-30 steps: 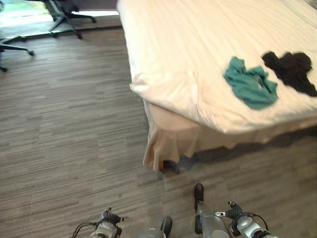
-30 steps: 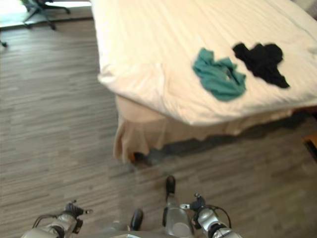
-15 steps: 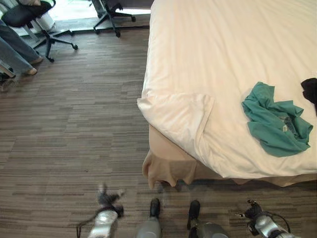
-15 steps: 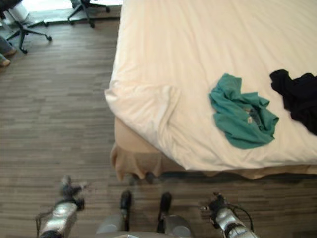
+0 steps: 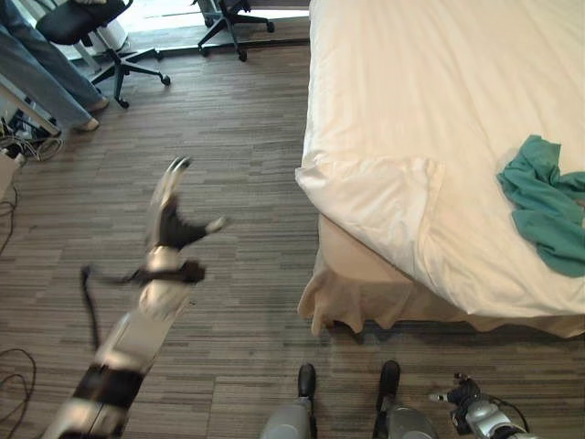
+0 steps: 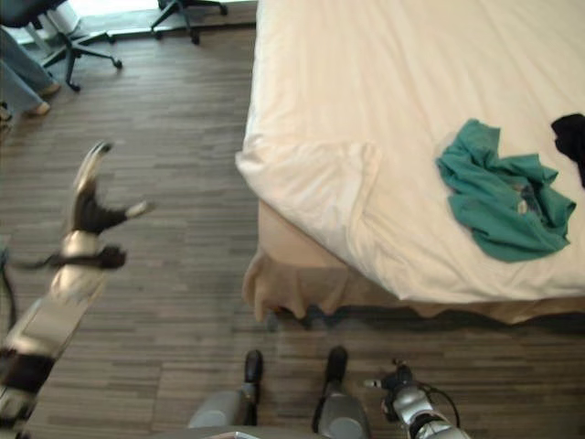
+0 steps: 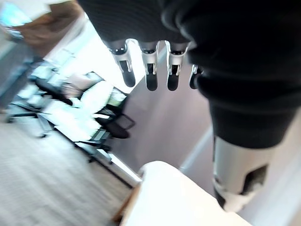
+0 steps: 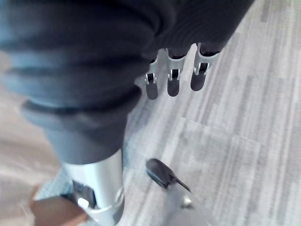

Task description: Tidy up the quilt and then pick up the clothes from the bed and put them into the laundry hamper.

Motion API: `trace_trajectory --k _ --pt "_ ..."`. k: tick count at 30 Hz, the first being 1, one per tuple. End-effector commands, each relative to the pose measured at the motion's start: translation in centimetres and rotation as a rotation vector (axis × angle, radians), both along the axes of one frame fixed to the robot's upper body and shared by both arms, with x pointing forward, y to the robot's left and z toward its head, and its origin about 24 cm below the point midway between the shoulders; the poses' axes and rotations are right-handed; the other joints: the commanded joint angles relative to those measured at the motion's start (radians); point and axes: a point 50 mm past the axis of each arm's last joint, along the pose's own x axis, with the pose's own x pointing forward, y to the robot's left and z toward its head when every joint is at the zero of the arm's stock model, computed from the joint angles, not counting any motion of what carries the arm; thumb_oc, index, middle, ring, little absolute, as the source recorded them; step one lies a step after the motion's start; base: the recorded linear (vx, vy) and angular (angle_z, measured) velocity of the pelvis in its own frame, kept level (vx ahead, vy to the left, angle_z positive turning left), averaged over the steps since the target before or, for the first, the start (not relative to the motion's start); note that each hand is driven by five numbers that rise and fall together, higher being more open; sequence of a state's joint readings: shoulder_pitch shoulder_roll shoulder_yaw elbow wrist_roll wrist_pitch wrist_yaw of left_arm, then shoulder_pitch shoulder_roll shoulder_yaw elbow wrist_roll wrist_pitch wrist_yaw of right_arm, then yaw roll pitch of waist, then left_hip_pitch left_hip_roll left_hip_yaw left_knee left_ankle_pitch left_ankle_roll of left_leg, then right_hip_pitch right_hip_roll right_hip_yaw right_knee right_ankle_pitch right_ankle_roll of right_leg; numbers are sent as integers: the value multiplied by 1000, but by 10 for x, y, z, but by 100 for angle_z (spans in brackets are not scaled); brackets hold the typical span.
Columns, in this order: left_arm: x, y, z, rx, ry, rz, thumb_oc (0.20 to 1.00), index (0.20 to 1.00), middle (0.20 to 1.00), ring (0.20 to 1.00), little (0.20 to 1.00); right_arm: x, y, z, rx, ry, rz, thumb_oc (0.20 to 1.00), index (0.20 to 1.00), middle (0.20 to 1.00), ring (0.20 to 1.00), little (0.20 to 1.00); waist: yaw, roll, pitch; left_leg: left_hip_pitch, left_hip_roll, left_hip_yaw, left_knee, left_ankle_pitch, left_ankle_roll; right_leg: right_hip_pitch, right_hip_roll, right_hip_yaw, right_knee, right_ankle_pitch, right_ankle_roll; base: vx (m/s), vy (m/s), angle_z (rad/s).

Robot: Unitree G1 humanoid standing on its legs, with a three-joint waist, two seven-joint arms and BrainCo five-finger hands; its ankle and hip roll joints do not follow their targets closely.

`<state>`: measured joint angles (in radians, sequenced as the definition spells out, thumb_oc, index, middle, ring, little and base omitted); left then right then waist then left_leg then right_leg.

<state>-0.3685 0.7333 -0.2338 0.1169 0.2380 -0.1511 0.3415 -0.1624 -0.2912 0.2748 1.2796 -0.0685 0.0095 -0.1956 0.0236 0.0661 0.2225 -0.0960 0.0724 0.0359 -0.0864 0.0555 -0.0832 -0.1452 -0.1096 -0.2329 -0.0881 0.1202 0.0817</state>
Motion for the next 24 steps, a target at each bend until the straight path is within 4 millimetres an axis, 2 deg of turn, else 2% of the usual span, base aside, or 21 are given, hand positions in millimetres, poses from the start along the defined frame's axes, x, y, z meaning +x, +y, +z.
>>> trace_trajectory --k 1,4,5,7,11,12,16,17,19,21,22,24 --pt "17 -6 -3 131 -7 43 1000 1000 1000 1000 1000 21 -4 9 -45 -42 26 1000 1000 1000 1000 1000 -50 -39 11 85 60 0 -1 -122 -39 -20 -60 7 10 -81 82 -17 45 -53" --pt "37 -21 14 236 -55 51 1000 1000 1000 1000 1000 23 -4 10 -59 -50 26 1000 1000 1000 1000 1000 -71 -40 30 68 56 15 -1 -121 -36 -56 -60 23 12 -67 87 -22 31 -35" --pt "37 -21 14 236 -56 50 1000 1000 1000 1000 1000 23 -4 10 -59 -50 25 1000 1000 1000 1000 1000 -70 -40 30 68 56 15 -1 -121 -36 -57 -60 23 13 -67 87 -45 20 -32" --pt "60 -35 41 356 -102 80 1000 1000 1000 1000 1000 33 -6 16 -80 -84 28 1000 1000 1000 1000 1000 -97 -46 76 32 56 25 -1 -105 -36 -107 -67 41 23 -52 91 -89 24 -26" --pt "76 -41 65 433 -144 131 1000 1000 1000 1000 1000 47 -5 23 -89 -133 35 1000 1000 1000 1000 1000 -110 -58 119 -9 57 31 9 -89 -38 -155 -73 51 34 -39 93 -84 -7 -11" --pt "86 -41 91 485 -189 193 1000 1000 1000 1000 1000 64 1 30 -86 -194 55 1000 1000 1000 1000 1000 -125 -79 165 -76 61 33 68 -93 -39 -206 -83 60 54 -30 94 -130 -39 -16" --pt "95 -35 98 574 -148 249 1000 1000 1000 1000 1000 69 -1 35 -90 -221 57 1000 1000 1000 1000 1000 -139 -94 211 -123 64 34 139 -105 -40 -239 -95 66 90 -30 91 -152 -6 -9" --pt "98 -35 98 628 -125 254 410 410 410 410 410 68 -4 35 -89 -224 52 1000 1000 1000 1000 1000 -145 -97 235 -135 65 36 164 -113 -40 -247 -100 70 106 -33 92 -138 13 -12" --pt "99 -33 95 691 -77 250 200 200 200 200 200 66 -7 35 -87 -226 40 1000 1000 1000 1000 1000 -155 -99 275 -133 66 36 183 -122 -36 -249 -109 71 130 -35 92 -139 34 -4" --pt "97 -37 81 735 -26 200 200 200 200 200 200 64 -9 34 -84 -220 22 1000 1000 1000 1000 1000 -153 -91 295 -121 62 38 180 -125 -32 -240 -113 67 139 -38 91 -66 42 1" --pt "97 -37 81 735 -26 200 200 200 200 200 200 63 -9 34 -85 -219 22 1000 1000 1000 1000 1000 -153 -91 297 -117 62 38 179 -125 -32 -237 -113 67 138 -39 91 0 0 0" --pt "93 -36 63 707 27 159 200 200 200 200 200 59 -11 32 -79 -213 -10 1000 1000 1000 1000 1000 -145 -82 297 -111 58 37 169 -128 -29 -232 -119 63 140 -41 91 5 8 5"
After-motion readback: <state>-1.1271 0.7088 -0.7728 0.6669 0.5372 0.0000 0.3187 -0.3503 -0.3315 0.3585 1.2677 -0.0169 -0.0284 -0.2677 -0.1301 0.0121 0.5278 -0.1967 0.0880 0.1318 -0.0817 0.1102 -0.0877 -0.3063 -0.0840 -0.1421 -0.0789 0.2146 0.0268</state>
